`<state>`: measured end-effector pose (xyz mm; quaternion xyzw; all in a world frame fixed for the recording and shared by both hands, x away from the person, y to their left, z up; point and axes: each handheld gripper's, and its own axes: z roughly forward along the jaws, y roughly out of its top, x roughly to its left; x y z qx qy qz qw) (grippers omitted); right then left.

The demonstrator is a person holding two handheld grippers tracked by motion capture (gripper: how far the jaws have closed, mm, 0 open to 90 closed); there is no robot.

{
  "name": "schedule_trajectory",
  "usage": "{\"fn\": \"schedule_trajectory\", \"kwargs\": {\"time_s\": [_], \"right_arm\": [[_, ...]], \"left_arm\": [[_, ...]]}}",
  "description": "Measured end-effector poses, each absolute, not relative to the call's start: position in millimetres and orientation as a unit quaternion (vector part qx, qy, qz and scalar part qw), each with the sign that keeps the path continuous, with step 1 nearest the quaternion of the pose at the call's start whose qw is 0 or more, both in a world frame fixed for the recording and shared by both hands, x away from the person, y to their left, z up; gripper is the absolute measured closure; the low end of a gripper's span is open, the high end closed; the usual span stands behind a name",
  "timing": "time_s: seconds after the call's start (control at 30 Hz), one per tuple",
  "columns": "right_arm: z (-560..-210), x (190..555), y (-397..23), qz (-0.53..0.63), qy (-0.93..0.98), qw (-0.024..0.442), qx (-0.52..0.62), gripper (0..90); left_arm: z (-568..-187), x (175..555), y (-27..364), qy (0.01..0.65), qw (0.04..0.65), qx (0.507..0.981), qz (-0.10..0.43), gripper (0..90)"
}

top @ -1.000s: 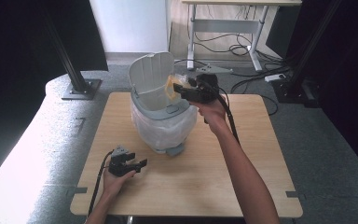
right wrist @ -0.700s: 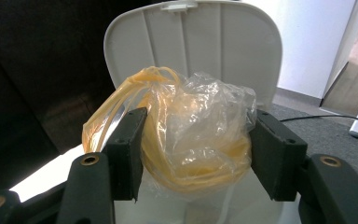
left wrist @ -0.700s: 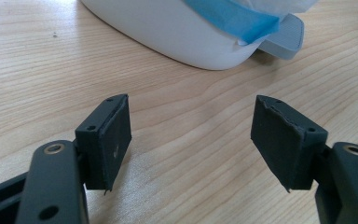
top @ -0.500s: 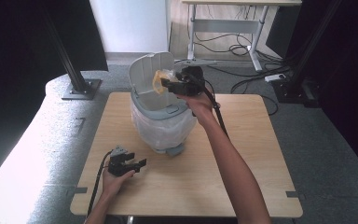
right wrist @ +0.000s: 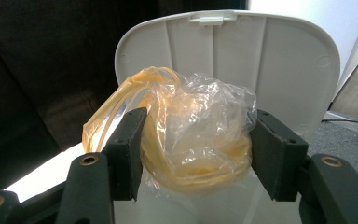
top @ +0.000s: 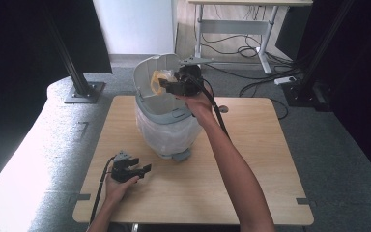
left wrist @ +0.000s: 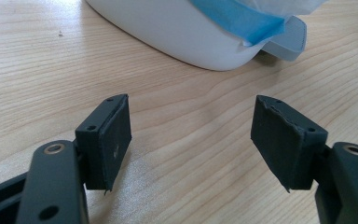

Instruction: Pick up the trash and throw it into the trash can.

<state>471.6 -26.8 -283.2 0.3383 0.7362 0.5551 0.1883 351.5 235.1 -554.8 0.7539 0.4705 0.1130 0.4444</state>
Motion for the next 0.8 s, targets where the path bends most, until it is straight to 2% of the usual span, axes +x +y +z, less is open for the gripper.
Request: {"fn": "schedule_trajectory", "kwargs": {"time_s": [0.13,0.2,0.27,0.3,0.53,0.8], "right_arm": [[-284.8,473.9,-25.6,0.551,0.737,0.197,0.338,36.5],[-286.5,474.2,-23.5,0.545,0.738,0.205,0.341,25.2],[-287.7,474.6,-22.7,0.538,0.739,0.209,0.347,21.8],[-289.6,475.3,-22.9,0.528,0.745,0.207,0.352,17.0],[-289.0,465.9,-34.7,0.532,0.742,0.214,0.347,17.0],[-298.0,447.5,-71.4,0.543,0.733,0.214,0.351,18.6]], "left_arm": [[-555.1,351.5,234.7,0.47,0.443,0.755,0.113,28.6],[-555.5,351.7,234.5,0.469,0.441,0.756,0.114,28.6],[-555.8,351.9,234.4,0.469,0.44,0.757,0.115,28.7],[-555.8,352.1,234.7,0.469,0.44,0.757,0.115,28.7],[-555.8,352.3,235.1,0.47,0.44,0.756,0.116,28.7],[-555.4,352.0,235.3,0.47,0.438,0.757,0.12,28.7]]}}
